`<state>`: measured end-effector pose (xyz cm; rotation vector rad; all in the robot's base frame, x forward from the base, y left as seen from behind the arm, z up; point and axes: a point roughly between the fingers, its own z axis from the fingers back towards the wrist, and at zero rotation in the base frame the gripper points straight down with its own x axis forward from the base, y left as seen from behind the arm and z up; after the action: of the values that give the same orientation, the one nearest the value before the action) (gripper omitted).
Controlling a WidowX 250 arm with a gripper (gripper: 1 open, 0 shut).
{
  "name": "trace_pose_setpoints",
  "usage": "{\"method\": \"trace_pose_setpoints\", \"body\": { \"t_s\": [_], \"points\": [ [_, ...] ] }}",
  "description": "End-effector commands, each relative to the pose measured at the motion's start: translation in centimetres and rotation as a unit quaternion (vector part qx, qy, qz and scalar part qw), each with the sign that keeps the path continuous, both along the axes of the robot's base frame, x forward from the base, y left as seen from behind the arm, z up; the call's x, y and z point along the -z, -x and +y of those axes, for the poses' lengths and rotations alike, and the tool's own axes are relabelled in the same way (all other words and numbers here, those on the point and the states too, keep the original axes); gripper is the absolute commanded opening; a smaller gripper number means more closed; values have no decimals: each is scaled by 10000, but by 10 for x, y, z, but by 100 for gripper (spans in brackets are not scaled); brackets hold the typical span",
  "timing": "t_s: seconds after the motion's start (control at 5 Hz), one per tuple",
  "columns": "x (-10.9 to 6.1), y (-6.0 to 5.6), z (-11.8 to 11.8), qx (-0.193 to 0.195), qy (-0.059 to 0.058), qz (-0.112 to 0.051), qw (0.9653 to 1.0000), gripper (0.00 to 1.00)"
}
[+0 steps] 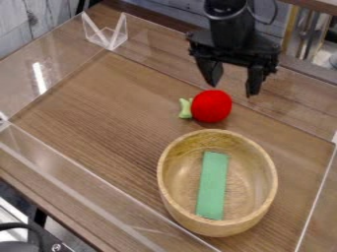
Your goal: Remove the green stick from the brown bowl and put it on the table
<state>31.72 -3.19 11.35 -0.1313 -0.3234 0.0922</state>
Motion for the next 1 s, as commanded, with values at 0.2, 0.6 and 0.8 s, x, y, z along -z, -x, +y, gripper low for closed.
{"method": "trace_pose_setpoints", "body": {
  "t_s": [0.2, 0.6, 0.8],
  "points": [
    [-22, -14, 2, -130, -24, -367, 9992, 100],
    [-29, -15, 3, -134, -19, -405, 9991, 100],
    [-24, -14, -6, -233, 9, -393, 9990, 100]
  ]
}}
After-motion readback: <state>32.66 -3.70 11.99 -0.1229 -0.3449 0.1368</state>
